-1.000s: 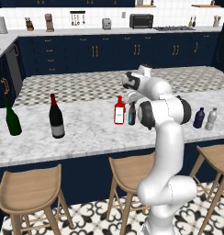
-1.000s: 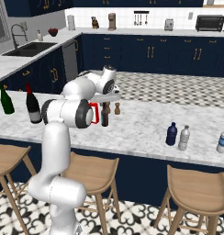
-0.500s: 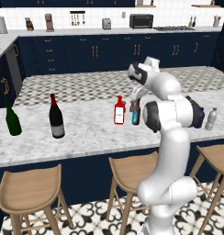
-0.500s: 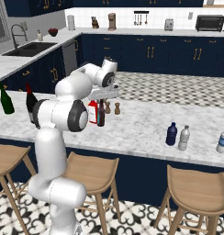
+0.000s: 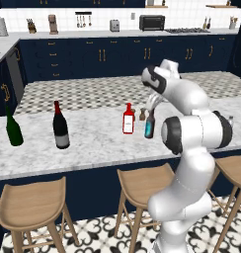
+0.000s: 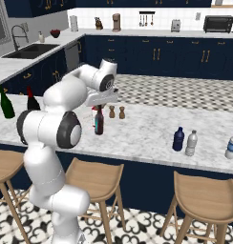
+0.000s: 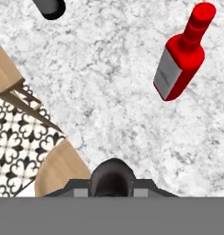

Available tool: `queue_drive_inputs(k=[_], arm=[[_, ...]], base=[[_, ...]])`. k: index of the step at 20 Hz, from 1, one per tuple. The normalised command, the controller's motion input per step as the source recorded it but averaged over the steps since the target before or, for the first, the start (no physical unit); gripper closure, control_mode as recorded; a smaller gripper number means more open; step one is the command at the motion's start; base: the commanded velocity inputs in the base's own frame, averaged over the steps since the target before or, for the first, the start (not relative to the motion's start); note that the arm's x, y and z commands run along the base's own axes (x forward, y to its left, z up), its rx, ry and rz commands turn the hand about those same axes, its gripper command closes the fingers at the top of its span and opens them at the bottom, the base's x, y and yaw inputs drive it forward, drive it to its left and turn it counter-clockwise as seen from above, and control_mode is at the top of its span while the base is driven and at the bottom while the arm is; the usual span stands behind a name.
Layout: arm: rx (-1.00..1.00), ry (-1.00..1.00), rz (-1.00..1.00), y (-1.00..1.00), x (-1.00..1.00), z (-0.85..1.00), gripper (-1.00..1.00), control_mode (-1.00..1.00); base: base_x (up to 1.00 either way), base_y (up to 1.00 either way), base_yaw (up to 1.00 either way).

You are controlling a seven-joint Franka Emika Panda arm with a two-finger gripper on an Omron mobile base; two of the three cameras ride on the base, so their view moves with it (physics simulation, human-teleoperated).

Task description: Move the plastic bottles in the middle to the plastics group, and the glass bottles in the middle to the glass group.

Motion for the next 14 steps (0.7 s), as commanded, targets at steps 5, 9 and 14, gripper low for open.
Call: queue_drive_inputs(k=[5,9,14], arm=[[0.00,-0.12,0.03,0.26,-0.44,0.08,1.00,-1.00],[0.00,-0.13,0.00,0.57,-0.35,0.00,1.00,-1.00],[0.00,-0.01,0.00,0.92,-0.14,0.03,1.00,-1.00]], base=[[0.00,0.00,0.00],[0.00,0.00,0.00],[0.00,0.00,0.00]])
